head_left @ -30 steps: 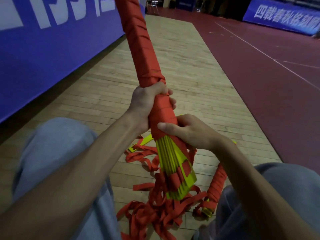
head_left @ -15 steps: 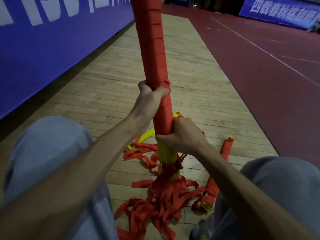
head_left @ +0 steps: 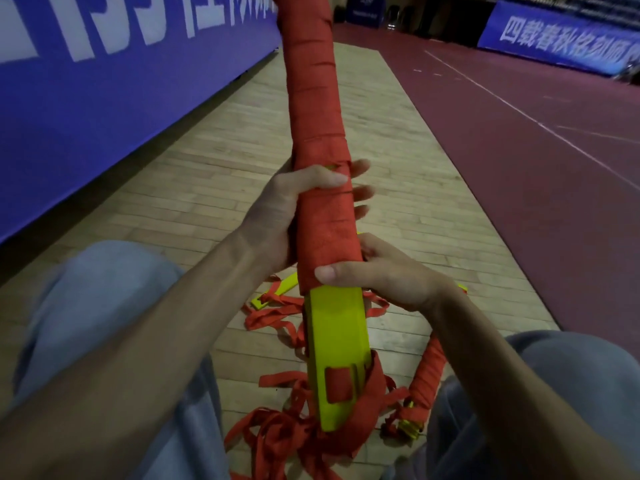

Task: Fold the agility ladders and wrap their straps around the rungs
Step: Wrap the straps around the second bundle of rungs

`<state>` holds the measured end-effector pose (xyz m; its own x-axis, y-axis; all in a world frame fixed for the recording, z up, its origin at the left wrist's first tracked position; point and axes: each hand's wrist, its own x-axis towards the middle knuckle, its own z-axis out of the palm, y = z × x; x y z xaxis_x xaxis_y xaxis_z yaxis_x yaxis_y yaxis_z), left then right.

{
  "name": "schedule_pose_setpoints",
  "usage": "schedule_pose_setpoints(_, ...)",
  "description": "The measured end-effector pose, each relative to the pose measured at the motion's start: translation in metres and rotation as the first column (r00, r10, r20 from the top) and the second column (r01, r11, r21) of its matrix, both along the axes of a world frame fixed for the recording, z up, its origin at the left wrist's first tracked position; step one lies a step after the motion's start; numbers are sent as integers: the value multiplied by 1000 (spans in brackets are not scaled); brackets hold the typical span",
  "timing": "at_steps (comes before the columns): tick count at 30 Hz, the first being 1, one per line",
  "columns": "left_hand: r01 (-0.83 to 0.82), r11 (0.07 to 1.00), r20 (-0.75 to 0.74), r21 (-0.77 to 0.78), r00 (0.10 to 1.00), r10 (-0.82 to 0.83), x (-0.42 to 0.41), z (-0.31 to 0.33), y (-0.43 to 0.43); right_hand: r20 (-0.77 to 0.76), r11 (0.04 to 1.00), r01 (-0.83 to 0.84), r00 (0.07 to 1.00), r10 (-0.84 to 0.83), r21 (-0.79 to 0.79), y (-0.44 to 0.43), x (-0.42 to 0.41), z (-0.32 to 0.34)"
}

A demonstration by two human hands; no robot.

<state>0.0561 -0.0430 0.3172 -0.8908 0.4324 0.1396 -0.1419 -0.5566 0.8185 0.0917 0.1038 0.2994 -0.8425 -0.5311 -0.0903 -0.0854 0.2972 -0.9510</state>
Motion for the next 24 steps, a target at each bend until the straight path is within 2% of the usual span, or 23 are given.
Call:
schedule_pose_setpoints(4,-124,982,14,-143,992,127,-5,-2,1,-34,989,-6,999,11,151,-1,-4,1)
schedule_pose_setpoints(8,-317,915,-49,-250,948,315,-14,-10,5,-37,967,-14,999,24,253,8,-7,-2)
schedule_pose_setpoints(12,-492,803,-159,-337,870,466,-18,-10,7,-56,964,-28,997,45,266,7,-7,-7)
schedule_pose_setpoints(16,-645,650,-289,-402,763,578,-28,-20,5,-163,958,67,986,-21,280,1,-10,-16)
schedule_pose_setpoints(19,-723,536,-361,-436,686,632,-30,-26,8,-102,925,53,995,-16,376,-11,-4,-19)
schedule_pose_setpoints(20,-729,536,-375,-426,682,629,-29,-27,11,-105,905,74,994,-33,418,-16,-1,-21)
schedule_pose_setpoints(22,-689,600,-341,-408,724,600,-24,-28,15,-196,837,213,972,-130,504,-27,4,-32)
schedule_pose_setpoints(24,-595,695,-220,-404,801,557,-19,-27,18,-367,700,408,904,-220,587,-33,6,-42)
